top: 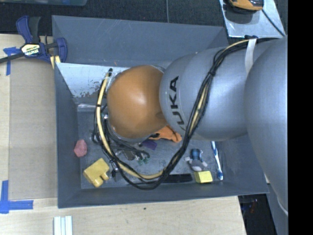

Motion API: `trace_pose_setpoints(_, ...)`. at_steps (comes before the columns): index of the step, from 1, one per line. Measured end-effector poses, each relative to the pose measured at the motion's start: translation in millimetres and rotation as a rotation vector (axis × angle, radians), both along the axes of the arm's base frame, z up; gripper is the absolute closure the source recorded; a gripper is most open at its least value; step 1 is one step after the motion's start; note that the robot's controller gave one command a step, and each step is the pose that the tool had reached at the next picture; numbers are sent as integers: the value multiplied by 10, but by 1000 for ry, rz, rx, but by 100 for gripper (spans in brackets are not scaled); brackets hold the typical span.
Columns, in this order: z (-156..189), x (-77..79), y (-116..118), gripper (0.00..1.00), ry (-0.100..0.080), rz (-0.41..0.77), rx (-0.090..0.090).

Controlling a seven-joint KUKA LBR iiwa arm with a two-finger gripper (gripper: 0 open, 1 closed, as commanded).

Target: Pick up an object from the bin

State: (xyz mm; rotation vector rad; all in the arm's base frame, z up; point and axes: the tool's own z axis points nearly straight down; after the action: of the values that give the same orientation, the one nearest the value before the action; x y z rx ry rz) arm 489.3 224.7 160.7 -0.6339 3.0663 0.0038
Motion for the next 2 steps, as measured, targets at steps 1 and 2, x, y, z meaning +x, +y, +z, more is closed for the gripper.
trace_pose_setpoints(1, -320, -66, 83, 0, 9, 11, -4)
trace_pose_setpoints(2, -917, 5, 114, 0, -4, 128, -2)
